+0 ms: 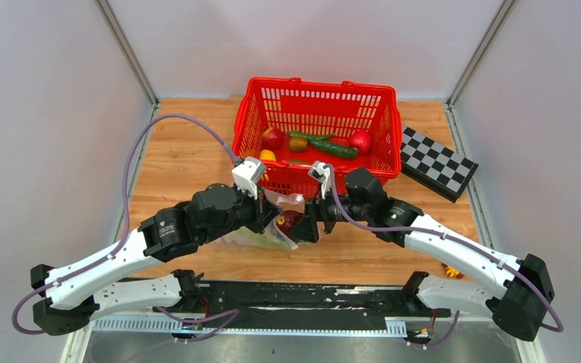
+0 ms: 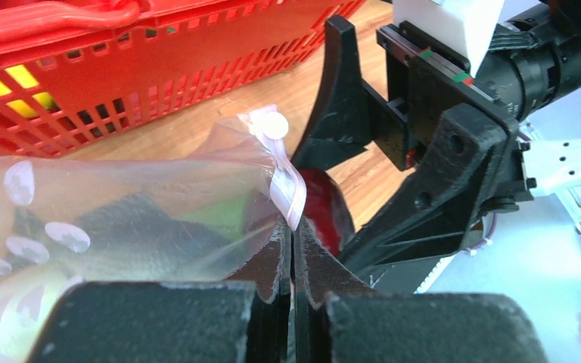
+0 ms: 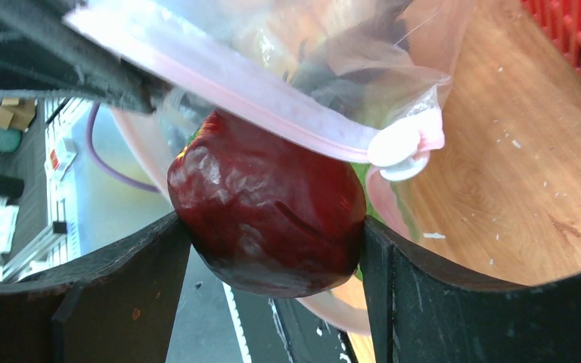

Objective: Place the food in the zip-top bag and seal the zipper
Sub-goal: Place the fake fruit in the zipper food storage bag.

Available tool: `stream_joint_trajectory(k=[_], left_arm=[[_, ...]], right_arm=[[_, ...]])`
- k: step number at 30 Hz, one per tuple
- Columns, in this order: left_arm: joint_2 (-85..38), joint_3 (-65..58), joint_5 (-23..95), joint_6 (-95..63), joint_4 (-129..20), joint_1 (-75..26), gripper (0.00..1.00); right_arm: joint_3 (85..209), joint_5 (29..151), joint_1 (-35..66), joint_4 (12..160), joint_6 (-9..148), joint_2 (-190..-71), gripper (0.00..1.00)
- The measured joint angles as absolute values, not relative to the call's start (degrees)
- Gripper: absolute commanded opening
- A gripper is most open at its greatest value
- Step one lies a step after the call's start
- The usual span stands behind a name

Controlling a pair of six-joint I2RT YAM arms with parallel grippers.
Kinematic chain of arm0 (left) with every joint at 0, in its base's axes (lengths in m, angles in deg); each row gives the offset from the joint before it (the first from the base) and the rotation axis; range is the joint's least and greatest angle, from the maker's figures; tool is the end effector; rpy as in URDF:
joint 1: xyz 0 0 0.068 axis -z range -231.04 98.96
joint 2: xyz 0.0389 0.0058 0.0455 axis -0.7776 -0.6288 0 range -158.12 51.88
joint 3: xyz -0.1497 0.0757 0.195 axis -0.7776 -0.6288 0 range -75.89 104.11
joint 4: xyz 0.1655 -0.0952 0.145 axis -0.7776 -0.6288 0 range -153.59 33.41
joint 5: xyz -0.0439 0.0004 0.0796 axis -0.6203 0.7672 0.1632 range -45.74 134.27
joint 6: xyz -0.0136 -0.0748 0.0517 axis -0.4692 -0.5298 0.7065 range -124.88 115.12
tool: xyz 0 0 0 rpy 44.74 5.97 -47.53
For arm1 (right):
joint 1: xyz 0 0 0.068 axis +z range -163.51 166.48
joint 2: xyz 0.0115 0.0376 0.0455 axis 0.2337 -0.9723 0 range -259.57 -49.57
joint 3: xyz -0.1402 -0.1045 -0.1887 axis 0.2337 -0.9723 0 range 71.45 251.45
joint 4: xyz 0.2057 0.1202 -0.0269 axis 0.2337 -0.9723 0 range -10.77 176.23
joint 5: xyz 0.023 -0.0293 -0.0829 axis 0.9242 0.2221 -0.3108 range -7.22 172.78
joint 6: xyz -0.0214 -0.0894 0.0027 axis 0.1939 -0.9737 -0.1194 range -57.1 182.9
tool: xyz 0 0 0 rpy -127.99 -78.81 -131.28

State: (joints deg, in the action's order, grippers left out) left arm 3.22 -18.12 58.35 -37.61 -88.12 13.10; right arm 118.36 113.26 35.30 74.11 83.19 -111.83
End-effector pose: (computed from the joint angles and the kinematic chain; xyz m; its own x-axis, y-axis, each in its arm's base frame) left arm 0.1088 -0.1784 0.3352 -0.5588 -0.0496 -0.8278 0.5618 0.7117 -0.4218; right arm 0.1417 0.2255 0.2652 -0.6126 -0.2461 -0.7511 -0.7809 0.3350 0.5272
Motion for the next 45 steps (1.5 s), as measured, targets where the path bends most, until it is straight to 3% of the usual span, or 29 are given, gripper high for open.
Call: stream_joint_trajectory(k=[7,19,24,28,31,37,40,45], left_arm=[[2.1,-18.1,54.4,-36.9,-86.4,13.1,0.00],[3.1,-18.0,48.9,-36.0,-84.2,13.1,0.00],[6.2,-18.0,52.8,-36.3,-84.3,13.1,0.00],[10.7,-18.1,59.2,-37.3,-85.3,13.2,0.00],[13.2,-18.2,62.6,-37.9,-85.6,13.2,0.00],[13.6,-18.2,63.1,-37.9,-84.6,13.2,0.00],[12.0,-18.2,60.6,-37.7,-83.6,13.2,0.00],[9.4,-18.2,56.2,-37.5,-82.0,13.2,0.00]], right_arm=[[118.1,108.3,36.7,78.9,85.1,-111.8,0.40],[117.1,99.1,44.7,85.8,79.8,-113.8,0.73],[117.4,98.9,45.7,86.2,78.1,-114.4,0.88],[117.4,98.9,45.7,86.1,77.5,-110.6,0.92],[117.4,98.9,45.7,86.1,77.4,-107.0,0.83],[117.4,100.0,45.7,86.1,77.0,-107.4,0.29],[118.4,101.2,45.7,86.1,77.6,-111.6,0.23],[121.8,98.4,46.8,85.7,77.8,-118.9,0.30]])
